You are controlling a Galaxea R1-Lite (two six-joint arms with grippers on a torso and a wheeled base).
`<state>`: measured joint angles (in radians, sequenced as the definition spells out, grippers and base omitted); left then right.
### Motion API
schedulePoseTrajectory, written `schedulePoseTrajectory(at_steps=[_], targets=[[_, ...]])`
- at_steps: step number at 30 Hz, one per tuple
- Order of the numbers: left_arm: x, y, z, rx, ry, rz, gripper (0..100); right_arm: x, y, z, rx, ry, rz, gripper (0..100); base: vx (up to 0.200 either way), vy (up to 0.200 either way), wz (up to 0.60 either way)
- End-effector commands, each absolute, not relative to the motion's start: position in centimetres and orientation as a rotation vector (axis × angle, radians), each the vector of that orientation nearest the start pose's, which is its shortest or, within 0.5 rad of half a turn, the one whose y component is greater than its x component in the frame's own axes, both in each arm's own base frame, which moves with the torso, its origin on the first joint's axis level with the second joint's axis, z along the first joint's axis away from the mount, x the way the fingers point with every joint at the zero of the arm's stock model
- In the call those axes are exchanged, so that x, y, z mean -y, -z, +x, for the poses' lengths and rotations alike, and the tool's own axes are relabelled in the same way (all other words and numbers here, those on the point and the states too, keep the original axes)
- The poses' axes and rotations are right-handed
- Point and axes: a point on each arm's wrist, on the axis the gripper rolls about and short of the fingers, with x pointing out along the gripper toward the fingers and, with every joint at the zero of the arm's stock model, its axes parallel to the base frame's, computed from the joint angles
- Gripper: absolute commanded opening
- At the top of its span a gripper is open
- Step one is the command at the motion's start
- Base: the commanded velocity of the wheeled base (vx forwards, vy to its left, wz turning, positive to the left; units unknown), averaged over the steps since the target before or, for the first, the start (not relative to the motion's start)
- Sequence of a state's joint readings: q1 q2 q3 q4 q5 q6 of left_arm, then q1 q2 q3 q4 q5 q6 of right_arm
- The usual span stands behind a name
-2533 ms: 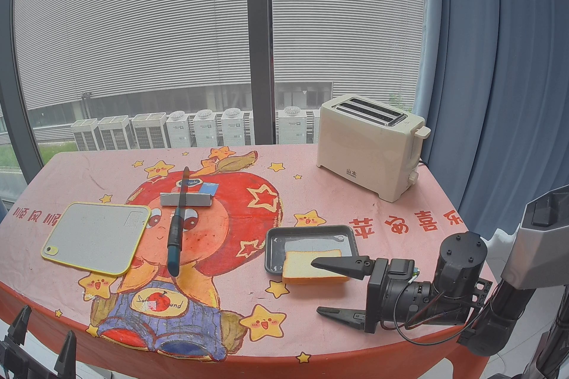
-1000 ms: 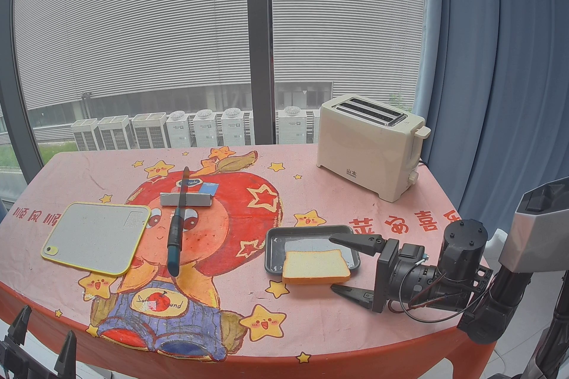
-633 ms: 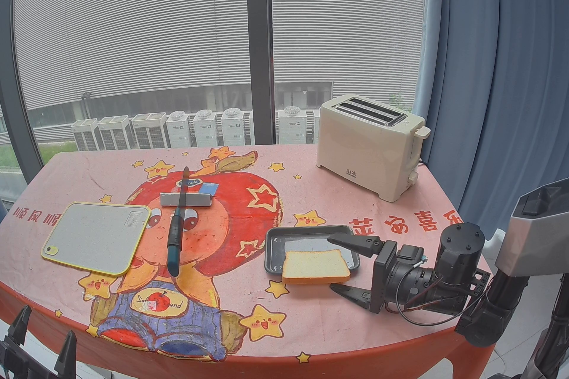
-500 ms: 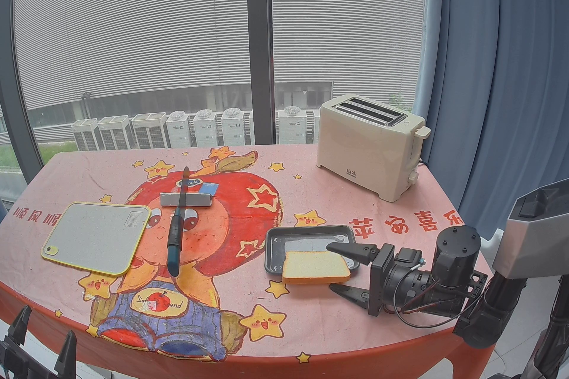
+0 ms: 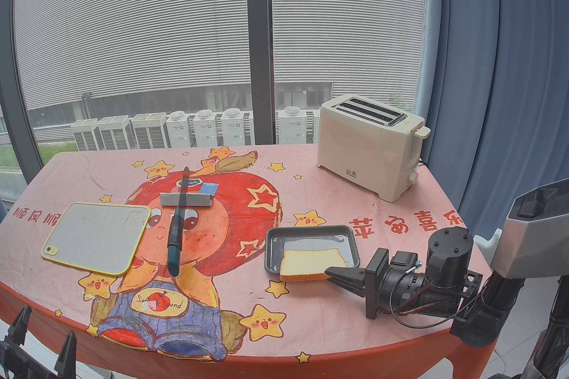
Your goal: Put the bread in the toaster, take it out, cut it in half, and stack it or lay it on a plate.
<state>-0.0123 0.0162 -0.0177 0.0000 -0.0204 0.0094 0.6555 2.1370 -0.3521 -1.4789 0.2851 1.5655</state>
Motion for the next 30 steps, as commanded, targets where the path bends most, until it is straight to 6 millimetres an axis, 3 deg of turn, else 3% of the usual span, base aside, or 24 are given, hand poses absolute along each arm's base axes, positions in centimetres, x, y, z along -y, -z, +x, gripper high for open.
schedulePoseTrajectory(at_steps=[1, 30], targets=[[0.0, -7.6, -2.2, -0.009, 0.034, 0.009, 100, -18.6, -3.9, 23.1, -0.953, -0.493, 1.371, 0, 0.0, 0.0, 0.0], [0.0, -7.6, -2.2, -0.009, 0.034, 0.009, 100, -18.5, -4.9, 22.9, -0.894, -0.56, 1.316, 0, 0.0, 0.0, 0.0]])
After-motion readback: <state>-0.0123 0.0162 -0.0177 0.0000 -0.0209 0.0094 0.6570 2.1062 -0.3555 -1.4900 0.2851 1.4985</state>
